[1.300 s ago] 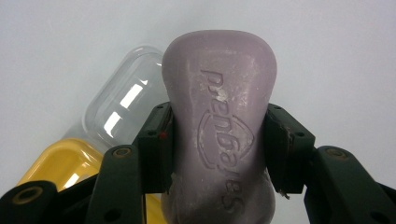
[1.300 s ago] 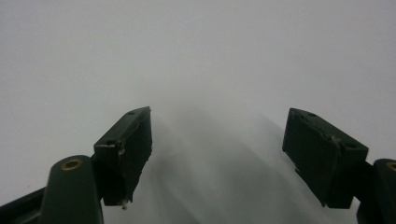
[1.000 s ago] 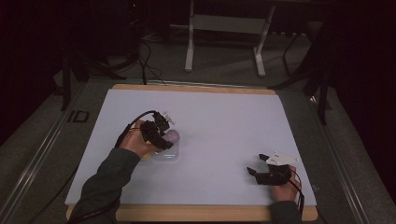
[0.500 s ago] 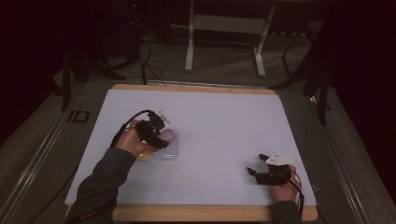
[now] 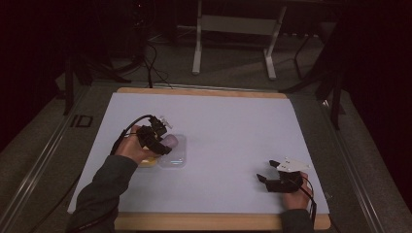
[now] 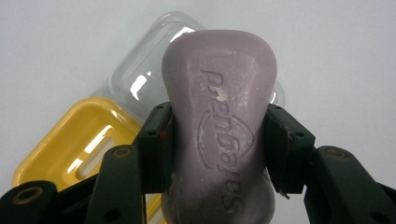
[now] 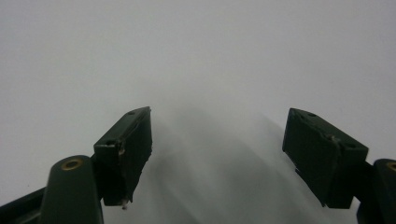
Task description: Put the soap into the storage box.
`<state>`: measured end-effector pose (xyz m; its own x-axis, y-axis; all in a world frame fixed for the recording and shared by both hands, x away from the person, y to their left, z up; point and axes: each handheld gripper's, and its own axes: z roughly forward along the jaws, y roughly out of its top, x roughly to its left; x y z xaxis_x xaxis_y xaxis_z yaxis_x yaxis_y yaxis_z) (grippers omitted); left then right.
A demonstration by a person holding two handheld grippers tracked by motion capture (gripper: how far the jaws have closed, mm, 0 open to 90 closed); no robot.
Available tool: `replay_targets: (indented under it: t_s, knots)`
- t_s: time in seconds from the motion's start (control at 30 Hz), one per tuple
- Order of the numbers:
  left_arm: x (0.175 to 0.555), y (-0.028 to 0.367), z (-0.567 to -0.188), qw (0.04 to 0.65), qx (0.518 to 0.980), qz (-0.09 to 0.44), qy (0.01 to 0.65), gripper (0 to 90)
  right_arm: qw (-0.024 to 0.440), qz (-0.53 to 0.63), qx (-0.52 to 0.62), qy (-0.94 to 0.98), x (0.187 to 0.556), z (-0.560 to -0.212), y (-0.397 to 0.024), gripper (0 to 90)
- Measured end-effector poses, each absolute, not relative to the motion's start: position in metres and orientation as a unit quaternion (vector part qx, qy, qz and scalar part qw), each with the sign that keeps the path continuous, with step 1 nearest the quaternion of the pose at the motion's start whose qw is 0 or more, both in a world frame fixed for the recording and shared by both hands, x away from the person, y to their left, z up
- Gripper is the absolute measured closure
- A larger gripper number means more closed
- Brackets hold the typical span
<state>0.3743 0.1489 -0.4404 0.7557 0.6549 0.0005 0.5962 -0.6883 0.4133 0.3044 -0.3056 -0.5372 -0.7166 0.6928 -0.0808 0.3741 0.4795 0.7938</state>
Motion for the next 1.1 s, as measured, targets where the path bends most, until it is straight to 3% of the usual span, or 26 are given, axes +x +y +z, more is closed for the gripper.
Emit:
replay_targets:
  t_s: [1.1]
  knots:
    - [0.373, 0.183, -0.448, 0.195, 0.901, 0.073, 0.38, 49.7, 0.201, 0.398, 0.319, 0.836, 0.304, -0.537, -0.306, 23.7]
